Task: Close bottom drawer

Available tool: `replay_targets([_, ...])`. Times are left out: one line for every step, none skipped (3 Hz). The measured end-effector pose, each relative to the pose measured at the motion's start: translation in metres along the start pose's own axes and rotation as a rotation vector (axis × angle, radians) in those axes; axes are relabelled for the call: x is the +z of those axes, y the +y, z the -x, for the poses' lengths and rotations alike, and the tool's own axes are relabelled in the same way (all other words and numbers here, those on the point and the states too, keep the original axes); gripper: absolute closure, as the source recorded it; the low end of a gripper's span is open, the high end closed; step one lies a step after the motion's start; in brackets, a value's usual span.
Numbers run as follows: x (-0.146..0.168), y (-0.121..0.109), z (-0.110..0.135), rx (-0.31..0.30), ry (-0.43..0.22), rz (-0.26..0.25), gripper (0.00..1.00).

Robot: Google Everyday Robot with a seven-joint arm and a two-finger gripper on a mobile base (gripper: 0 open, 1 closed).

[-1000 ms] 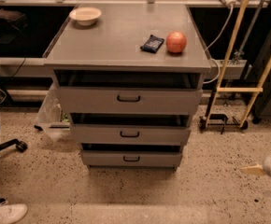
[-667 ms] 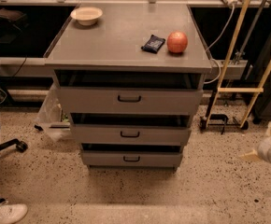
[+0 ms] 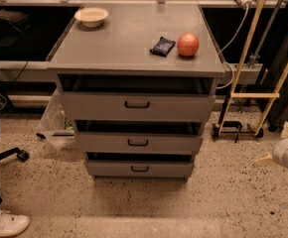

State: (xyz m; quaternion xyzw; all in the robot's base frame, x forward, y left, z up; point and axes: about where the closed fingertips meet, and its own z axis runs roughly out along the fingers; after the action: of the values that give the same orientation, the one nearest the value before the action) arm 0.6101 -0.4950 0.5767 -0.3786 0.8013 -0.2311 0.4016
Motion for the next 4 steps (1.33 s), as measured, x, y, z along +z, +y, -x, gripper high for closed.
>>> replay_targets([-0.022,0.015,0.003,-0.077,0.004,0.018,0.0])
replay_targets([-0.07,-0.01,0.044,-0.25,-0.028,-0.06,0.0])
replay_targets([-0.12,-0.054,0.094,-0.375,-0.057,-0.213,0.0])
replay_targets([-0.182,-0.096,0.122,-0.442,-0.05,-0.409,0.0])
